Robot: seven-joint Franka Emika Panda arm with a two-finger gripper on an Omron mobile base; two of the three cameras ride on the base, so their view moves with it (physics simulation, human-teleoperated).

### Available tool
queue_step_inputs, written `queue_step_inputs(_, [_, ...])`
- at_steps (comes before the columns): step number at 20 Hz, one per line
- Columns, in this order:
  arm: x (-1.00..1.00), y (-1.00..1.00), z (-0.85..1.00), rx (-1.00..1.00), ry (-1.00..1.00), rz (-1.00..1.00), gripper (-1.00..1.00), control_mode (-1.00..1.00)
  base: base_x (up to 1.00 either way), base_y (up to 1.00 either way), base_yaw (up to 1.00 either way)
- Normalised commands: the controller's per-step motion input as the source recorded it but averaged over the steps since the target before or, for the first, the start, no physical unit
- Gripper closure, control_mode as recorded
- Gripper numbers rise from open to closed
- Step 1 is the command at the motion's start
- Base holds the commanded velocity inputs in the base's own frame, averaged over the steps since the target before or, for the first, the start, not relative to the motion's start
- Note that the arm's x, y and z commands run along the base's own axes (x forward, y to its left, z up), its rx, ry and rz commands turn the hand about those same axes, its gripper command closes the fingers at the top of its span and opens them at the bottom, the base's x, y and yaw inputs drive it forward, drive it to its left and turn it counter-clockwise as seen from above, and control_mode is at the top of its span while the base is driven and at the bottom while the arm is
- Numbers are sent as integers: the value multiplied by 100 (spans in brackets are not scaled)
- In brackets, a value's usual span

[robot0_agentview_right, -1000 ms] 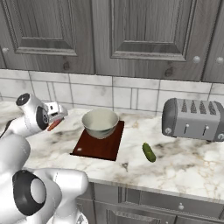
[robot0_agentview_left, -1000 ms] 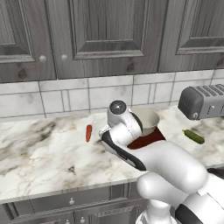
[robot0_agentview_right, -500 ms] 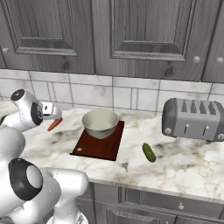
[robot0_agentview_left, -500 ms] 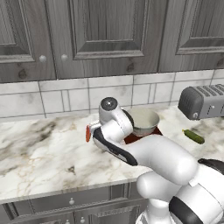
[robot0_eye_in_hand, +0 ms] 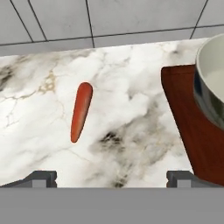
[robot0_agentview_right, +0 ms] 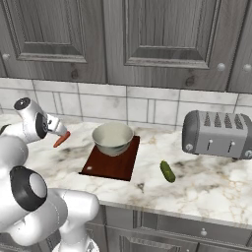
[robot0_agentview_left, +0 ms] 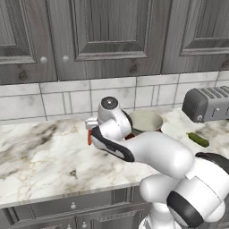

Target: Place the two vegetables and bowl onto the tray for setting up a vegetable dip station.

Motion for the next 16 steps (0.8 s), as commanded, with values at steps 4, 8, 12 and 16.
queue_step_inputs(4, [19,8,-10,11,0,-8,-100,-100,0,0,0])
queue_step_inputs(8, [16,5,-16,5,0,-3,-100,-100,0,0,0])
queue_step_inputs(12, [24,2,-12,0,2,-2,-100,-100,0,0,0])
queue_step_inputs(16, [24,3,-19,0,8,0,-100,-100,0,0,0])
